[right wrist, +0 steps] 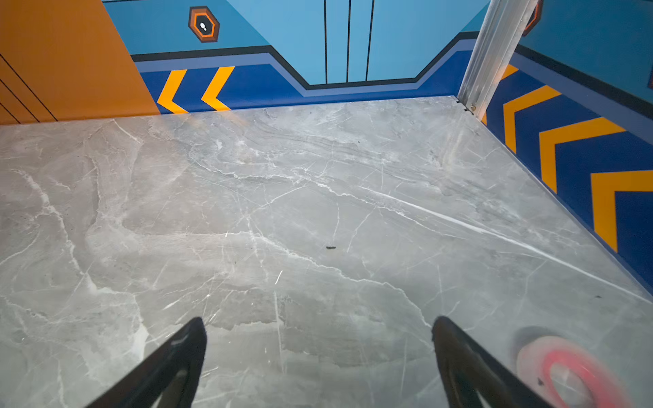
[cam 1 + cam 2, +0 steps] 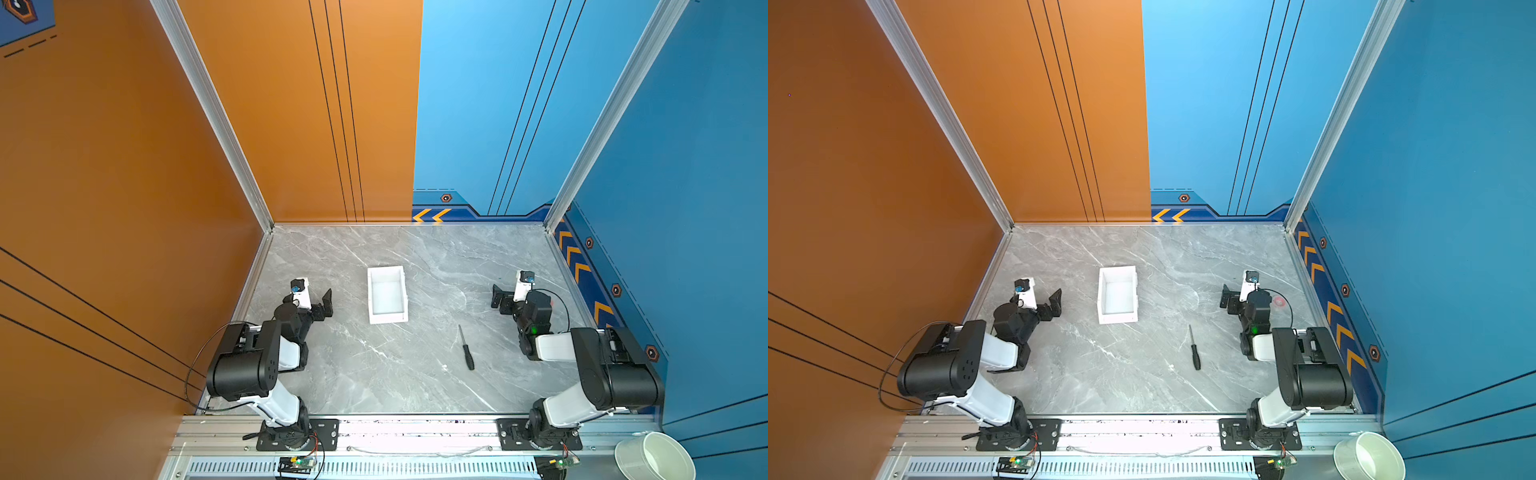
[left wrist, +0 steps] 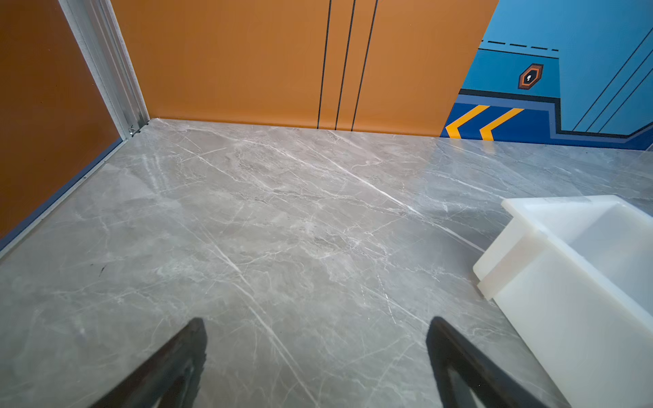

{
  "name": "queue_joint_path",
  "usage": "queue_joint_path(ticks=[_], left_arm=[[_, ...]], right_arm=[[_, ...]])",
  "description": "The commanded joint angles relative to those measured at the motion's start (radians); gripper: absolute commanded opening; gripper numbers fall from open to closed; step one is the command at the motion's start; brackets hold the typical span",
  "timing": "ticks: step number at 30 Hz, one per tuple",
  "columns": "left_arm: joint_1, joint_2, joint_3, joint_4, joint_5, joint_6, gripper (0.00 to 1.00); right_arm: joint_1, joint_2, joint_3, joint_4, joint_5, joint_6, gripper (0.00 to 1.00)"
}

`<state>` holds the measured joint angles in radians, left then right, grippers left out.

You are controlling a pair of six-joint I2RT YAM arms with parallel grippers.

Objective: Put the screwdriver in the bin
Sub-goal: Pick up the screwdriver from the center of the table.

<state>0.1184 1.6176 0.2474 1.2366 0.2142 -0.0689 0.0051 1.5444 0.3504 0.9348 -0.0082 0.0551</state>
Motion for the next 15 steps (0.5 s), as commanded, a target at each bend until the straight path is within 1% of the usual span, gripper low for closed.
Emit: queue_joint_path(ticks=[1,15], left_arm=[[0.003,-0.015,0.012,-0.016,0.022,0.010,0.98],[-0.001,-0.018,0.022,-0.036,0.024,0.015,0.98]], right_arm=[[-0.004,0.005,0.013,-0.003,-0.011,-0.009,1.00],[-0.004,0.004,0.013,-0.004,-0.010,-0.011,1.00]])
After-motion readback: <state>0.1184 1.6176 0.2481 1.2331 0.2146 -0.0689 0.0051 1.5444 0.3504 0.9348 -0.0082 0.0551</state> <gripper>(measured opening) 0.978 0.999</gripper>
